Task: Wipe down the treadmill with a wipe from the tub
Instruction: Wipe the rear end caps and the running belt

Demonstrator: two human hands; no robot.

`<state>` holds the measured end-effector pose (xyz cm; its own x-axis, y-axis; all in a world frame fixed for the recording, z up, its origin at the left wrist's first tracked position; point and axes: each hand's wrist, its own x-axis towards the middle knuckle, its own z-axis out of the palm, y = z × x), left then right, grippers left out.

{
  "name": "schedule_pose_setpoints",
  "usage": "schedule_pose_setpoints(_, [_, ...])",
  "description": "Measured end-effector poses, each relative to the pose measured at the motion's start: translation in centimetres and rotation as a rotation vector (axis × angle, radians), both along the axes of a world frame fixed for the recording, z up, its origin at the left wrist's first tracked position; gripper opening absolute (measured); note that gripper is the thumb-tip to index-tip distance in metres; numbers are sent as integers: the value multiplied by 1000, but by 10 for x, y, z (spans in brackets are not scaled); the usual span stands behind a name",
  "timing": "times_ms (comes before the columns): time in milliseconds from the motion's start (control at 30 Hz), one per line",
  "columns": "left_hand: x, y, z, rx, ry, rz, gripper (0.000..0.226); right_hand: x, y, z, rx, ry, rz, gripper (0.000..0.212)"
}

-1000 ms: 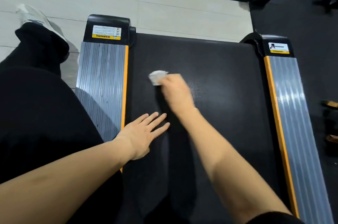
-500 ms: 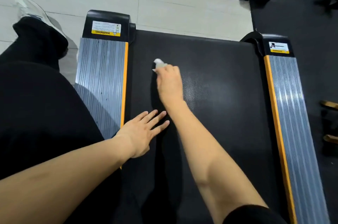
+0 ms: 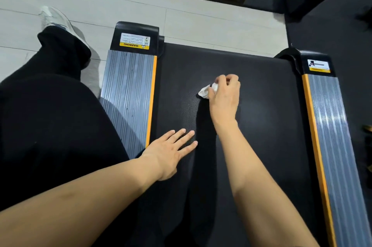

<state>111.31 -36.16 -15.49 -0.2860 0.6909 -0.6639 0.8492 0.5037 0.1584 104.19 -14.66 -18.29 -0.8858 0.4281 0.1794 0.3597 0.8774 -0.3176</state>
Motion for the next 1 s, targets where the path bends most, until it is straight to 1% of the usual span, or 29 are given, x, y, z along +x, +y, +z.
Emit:
schedule_pose_setpoints(33, [0, 1, 0, 2, -3, 1, 89, 6, -5, -7, 86, 24, -49, 17])
schedule_pose_setpoints(67, [-1, 1, 0, 3, -3, 3, 89, 11, -10, -11, 119, 51, -91, 18])
schedule_pose_setpoints(133, [-1, 1, 0, 7, -12, 9, 89, 18, -21, -15, 107, 58, -128, 30])
schedule_pose_setpoints(200, [-1, 1, 0, 13, -19, 16, 89, 21, -26, -16, 106, -5, -78, 38])
schedule_pose_setpoints(233, [-1, 1, 1, 12, -16, 13, 89, 20, -23, -16, 111, -15, -31, 34])
schedule_pose_setpoints(300, [-1, 0, 2, 13, -21, 15, 89, 14, -12, -10, 62, -40, 41, 22])
schedule_pose_setpoints(333, [-1, 0, 2, 16, -23, 21, 88, 10, -6, -5, 7, -63, 55, 20])
schedule_pose_setpoints(433, [-1, 1, 2, 19, -27, 27, 87, -1, 11, 7, -75, -63, 51, 25])
schedule_pose_setpoints(467, [-1, 1, 2, 24, -29, 32, 86, -1, 19, 9, -84, -34, 17, 27])
schedule_pose_setpoints(533, [-1, 1, 3, 31, -28, 38, 84, 2, 35, 9, -113, 20, -121, 28])
schedule_pose_setpoints(600, [-1, 1, 3, 38, -35, 39, 84, 4, 31, 7, -133, -46, -254, 26])
schedule_pose_setpoints(633, [0, 2, 2, 35, -33, 38, 85, 2, 17, 7, -145, -65, -255, 25])
schedule_pose_setpoints(667, [0, 2, 1, 32, -26, 38, 85, -2, -4, 8, -177, -63, -184, 22])
schedule_pose_setpoints(700, [0, 3, 0, 32, -22, 38, 85, -7, -30, 8, -215, -64, -54, 21])
schedule_pose_setpoints(767, [-1, 4, 2, 21, -14, 18, 82, -7, -91, 6, -217, -63, 293, 19])
schedule_pose_setpoints(800, [-2, 5, 3, 8, -4, -1, 80, -5, -111, 3, -197, -70, 428, 20])
schedule_pose_setpoints(833, [-2, 5, 5, 2, 0, -12, 78, -4, -119, 1, -179, -71, 516, 21])
schedule_pose_setpoints(867, [-2, 4, 7, 8, -3, -6, 79, -5, -109, -2, -152, -64, 576, 23])
schedule_pose_setpoints(900, [-2, 4, 8, 19, -2, 9, 81, -8, -88, -4, -103, -48, 598, 25])
schedule_pose_setpoints(933, [-2, 3, 7, 32, 1, 18, 82, -7, -60, -4, -58, -54, 554, 25])
schedule_pose_setpoints(967, [-2, 3, 6, 45, 0, 24, 83, -4, -26, -3, -32, -66, 449, 26])
schedule_pose_setpoints(1000, [-1, 3, 5, 55, 0, 30, 83, 3, 13, -1, -14, -69, 286, 27])
